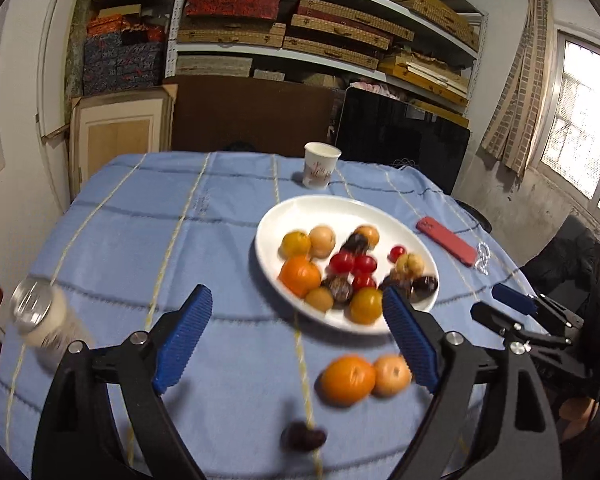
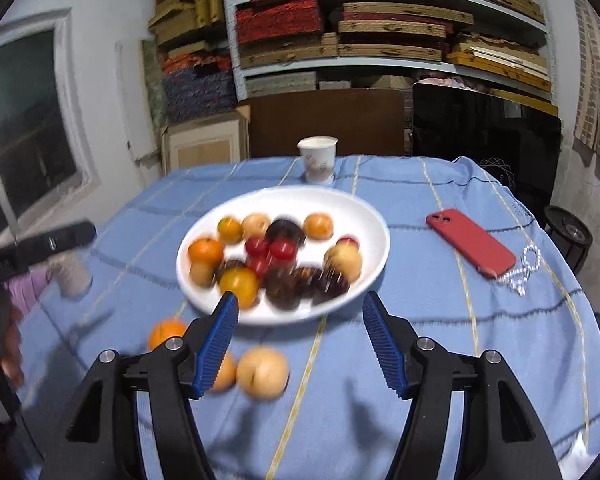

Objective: Organize fruits
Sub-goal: 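Grasp a pale pear with the right tool while the left tool grasps the dark plum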

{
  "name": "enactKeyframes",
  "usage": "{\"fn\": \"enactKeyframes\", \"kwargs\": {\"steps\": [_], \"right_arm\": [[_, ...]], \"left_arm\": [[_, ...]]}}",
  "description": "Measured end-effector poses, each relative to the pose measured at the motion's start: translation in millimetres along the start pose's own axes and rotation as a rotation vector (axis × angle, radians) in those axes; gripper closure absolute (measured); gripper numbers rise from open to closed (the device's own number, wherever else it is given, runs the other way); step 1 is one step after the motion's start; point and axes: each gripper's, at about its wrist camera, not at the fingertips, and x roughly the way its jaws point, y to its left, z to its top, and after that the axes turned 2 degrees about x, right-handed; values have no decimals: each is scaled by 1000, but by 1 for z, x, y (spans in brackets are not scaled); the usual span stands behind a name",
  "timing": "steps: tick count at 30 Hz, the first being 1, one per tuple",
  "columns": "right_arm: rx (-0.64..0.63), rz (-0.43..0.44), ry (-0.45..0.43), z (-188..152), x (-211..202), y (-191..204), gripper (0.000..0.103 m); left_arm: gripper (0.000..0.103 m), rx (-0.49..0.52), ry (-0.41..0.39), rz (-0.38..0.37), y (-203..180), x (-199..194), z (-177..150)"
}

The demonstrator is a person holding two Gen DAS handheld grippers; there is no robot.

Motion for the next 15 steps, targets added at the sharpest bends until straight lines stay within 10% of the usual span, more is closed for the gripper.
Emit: {"fn": "enactKeyframes", "kwargs": {"steps": [15], "right_arm": [[-82,-86,110,-35,42,28,38]], "left_arm": [[16,12,107,19,18,-19,-87]]}}
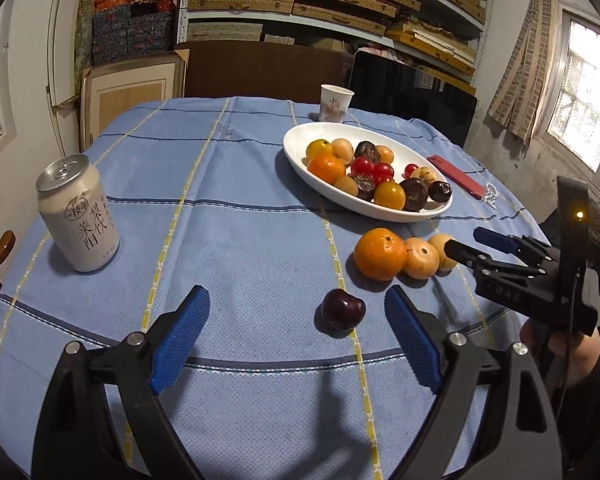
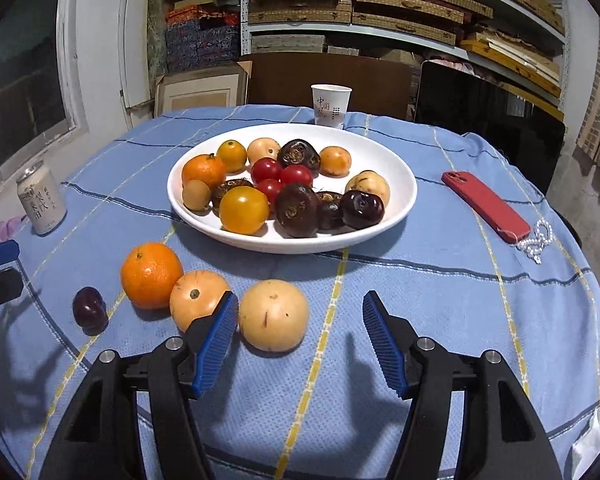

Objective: Organize fruits
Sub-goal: 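Grasp a pale pear with the right tool while the left tool grasps the dark plum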

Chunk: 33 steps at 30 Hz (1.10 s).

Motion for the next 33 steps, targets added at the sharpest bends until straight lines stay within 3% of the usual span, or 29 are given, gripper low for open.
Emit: {"fn": "enactKeyframes", "kwargs": {"steps": [6,9,16,21,23,25,29,31,33], "right_arm": [[-44,-54,70,3,16,15,38],[-28,-4,133,1,24,13,61],[52,25,57,-6,-2,1,61],[64,51,44,-11,-10,-2,61],[69,55,48,-12,-9,-4,61],[70,65,46,-12,-9,-4,61],[73,78,47,-11,-8,-3,61],[74,83,46,-11,-7,-3,61],[74,86,43,-11,-7,-3,61]], "left_arm": [[16,16,13,11,-4,6,2],[16,12,15,17,-3,7,3],[16,64,51,11,-18,21,2],[16,228,68,122,-53,41,-2],[20,246,94,136,-57,51,-2],[42,229,130,133,-53,61,-2],[52,196,167,103,-44,71,-5],[71,225,142,101,-51,67,-5],[71,246,124,96,-57,62,-6]]}}
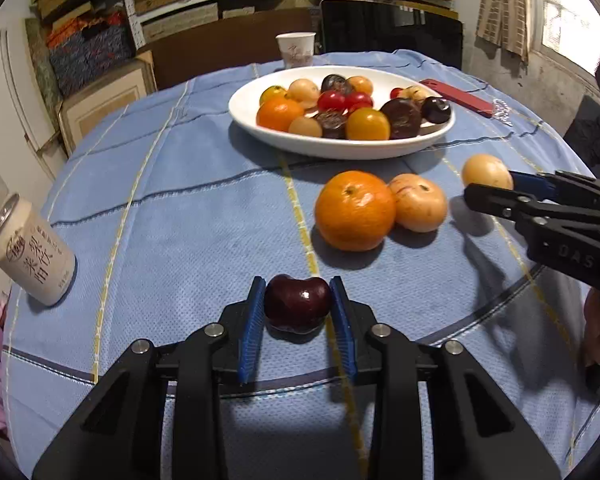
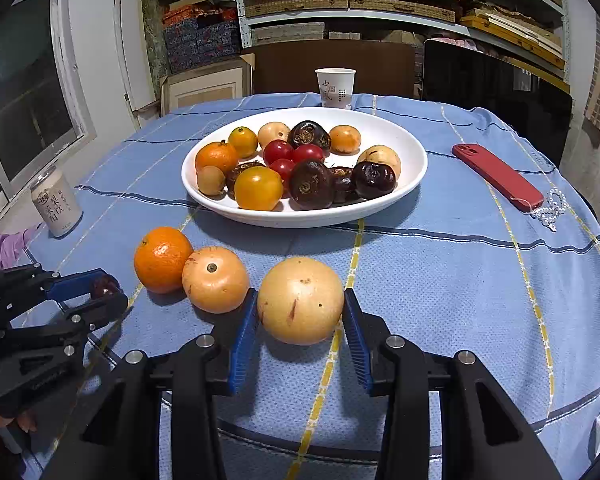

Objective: Organize fruits
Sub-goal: 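Grasp a pale pear with the right tool while the left tool grasps the dark plum, then carry the plum and pear to the plate and release both with both tools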

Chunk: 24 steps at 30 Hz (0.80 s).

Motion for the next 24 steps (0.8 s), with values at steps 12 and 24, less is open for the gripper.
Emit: {"fn": "enactKeyframes", "kwargs": {"steps": [12,24], "right_arm": [[9,20,-66,1,-18,-1,61],[64,-10,-332,29,-94,-22,61]], "left_arm": [[71,-35,-45,-21,4,-22,-6],[71,-37,-147,-31,-2,-55,21]]}}
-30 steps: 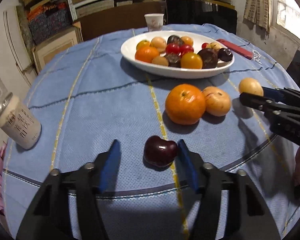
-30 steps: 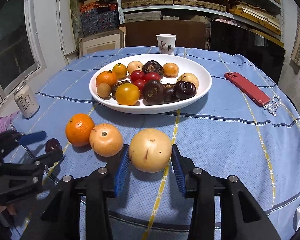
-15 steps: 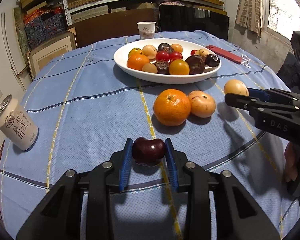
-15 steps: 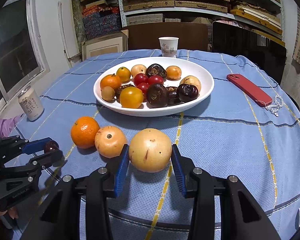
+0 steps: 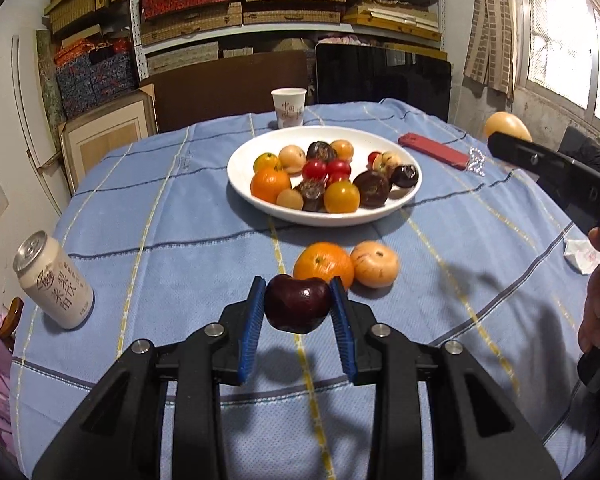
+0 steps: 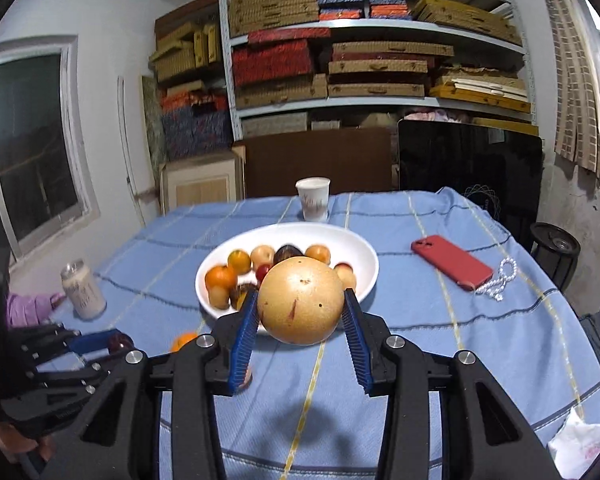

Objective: Organize fruits
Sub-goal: 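Carry the plum and pear to the plate and release both with both tools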

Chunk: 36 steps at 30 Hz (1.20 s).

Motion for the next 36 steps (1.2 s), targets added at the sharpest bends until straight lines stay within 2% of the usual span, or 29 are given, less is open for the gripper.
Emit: {"fn": "enactKeyframes", "kwargs": {"steps": [3,8,12,15,18,23,29,30,31,33,34,36], "right_arm": [[33,-16,-27,18,1,-10,61],[98,-24,-36,48,20,-27,61],[109,-32,6,67,60,-37,61],[85,-22,56,67,94,-34,61],[65,-18,111,58,126,-27,61],[68,-12,158,47,160,-22,61],[60,-14,185,37,180,-22,61],[59,-8,191,37,182,-22,61],[52,-10,197,36,183,-22,61],[45,-31,188,35,181,-22,57],[46,-39,175,37,178,-23,47],[57,-31,156,40,170,-26,45]], "left_arm": [[71,-11,-21,-10,2,1,17],[71,-34,-78,-35,7,9,65],[71,-65,-89,-52,12,39,105],[71,-106,-76,-43,17,71,123],[71,-140,-46,-31,21,107,129],[71,-124,-8,-8,19,145,122],[70,-145,-1,-22,28,165,117],[66,-151,1,-33,29,165,117],[44,-160,-4,-39,30,165,117],[24,-178,-37,-37,33,156,118],[24,-183,-58,-33,36,149,119],[24,-194,-87,-29,42,133,121]]}}
